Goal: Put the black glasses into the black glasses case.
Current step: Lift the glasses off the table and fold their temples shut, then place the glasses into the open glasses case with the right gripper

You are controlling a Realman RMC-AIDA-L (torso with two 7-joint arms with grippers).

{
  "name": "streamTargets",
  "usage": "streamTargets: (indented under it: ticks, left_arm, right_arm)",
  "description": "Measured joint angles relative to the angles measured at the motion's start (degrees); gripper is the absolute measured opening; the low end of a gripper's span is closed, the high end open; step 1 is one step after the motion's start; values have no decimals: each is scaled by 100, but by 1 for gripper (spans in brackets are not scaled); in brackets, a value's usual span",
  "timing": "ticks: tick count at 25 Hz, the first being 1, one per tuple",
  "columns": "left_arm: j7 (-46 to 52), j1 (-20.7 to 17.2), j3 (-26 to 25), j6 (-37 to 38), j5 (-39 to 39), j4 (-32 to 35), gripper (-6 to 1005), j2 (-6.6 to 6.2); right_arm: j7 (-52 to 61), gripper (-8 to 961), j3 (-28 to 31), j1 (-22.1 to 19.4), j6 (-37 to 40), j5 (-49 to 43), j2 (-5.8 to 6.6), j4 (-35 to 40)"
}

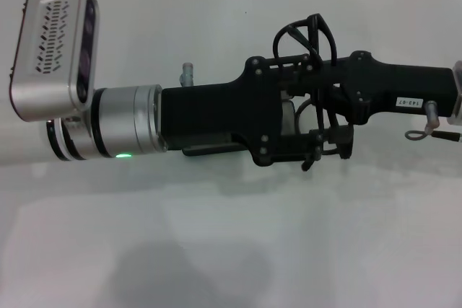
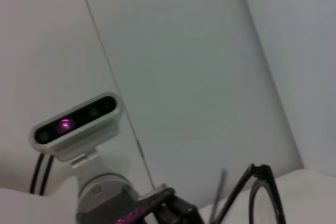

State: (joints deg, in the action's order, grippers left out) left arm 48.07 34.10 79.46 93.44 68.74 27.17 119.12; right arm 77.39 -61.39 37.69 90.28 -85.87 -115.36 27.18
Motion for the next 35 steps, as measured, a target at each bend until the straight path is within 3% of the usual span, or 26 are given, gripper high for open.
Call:
streamTargets:
  ticks: [19,29,35]
  left_arm:
    - [-21,-18,-3,11,-18,-1,654,-56]
    - [-29,-26,-9,17,-25,-1,654,-87]
    - [-36,-222,-508,357,-16,-1,654,-155]
  right_arm:
    - [-5,185,-120,-104,35,-168,60,254]
    - [40,189,-131,-106,-35,-440,6,482]
    - [75,192,-100,-379,-636,-404,17,900]
